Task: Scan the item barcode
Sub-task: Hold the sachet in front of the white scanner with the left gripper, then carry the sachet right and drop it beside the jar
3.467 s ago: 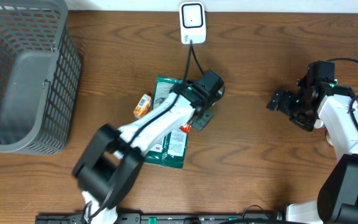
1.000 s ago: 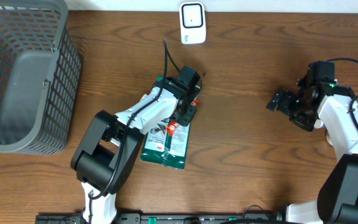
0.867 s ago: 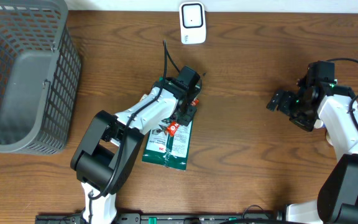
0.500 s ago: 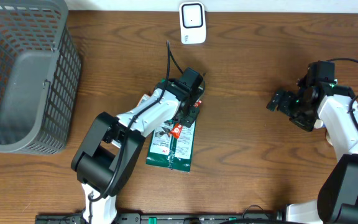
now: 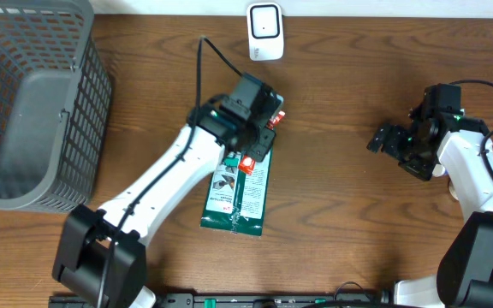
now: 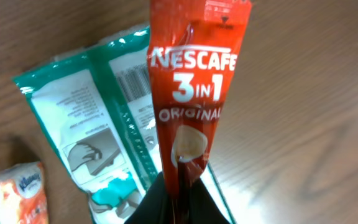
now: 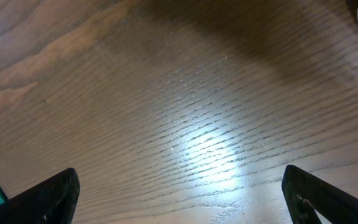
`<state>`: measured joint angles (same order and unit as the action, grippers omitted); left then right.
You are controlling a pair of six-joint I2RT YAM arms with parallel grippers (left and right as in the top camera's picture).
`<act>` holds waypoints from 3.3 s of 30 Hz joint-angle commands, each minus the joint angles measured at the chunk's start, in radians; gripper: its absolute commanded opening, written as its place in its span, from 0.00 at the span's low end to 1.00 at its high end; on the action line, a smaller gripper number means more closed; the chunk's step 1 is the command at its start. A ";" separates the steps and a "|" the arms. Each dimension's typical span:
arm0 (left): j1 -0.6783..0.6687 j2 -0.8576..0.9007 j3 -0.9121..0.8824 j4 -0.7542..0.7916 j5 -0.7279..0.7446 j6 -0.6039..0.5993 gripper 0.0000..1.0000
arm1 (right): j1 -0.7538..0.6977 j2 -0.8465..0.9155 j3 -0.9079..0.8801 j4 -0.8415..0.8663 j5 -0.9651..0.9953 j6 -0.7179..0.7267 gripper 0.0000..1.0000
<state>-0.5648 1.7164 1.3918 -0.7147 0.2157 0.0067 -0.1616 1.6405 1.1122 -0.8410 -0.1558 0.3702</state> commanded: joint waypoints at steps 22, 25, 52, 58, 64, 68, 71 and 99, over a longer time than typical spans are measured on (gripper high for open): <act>0.171 0.497 0.852 0.016 -0.140 0.320 0.07 | -0.001 -0.021 -0.004 0.000 0.009 -0.012 0.99; 0.174 0.572 0.852 0.075 -0.143 0.379 0.07 | -0.002 -0.021 -0.004 0.000 0.010 -0.012 0.99; 0.199 0.809 0.851 0.377 -0.156 0.399 0.07 | -0.001 -0.021 -0.004 0.000 0.009 -0.012 0.99; 0.200 0.839 0.851 0.392 -0.157 0.400 0.07 | -0.002 -0.021 -0.004 0.000 0.009 -0.012 0.99; 0.200 0.840 0.851 0.403 -0.157 0.400 0.07 | -0.001 -0.021 -0.004 0.000 0.009 -0.012 0.99; 0.200 0.840 0.851 0.403 -0.157 0.400 0.07 | -0.002 -0.021 -0.004 0.000 0.009 -0.012 0.99; 0.200 0.840 0.851 0.403 -0.157 0.400 0.07 | -0.002 -0.021 -0.004 0.000 0.009 -0.012 0.99; 0.124 0.405 0.850 -0.320 0.221 -0.151 0.08 | -0.001 -0.021 -0.004 0.000 0.009 -0.012 0.99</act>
<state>-0.4099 2.0800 2.2498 -0.9607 0.2787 -0.0460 -0.1616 1.6405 1.1110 -0.8410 -0.1558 0.3702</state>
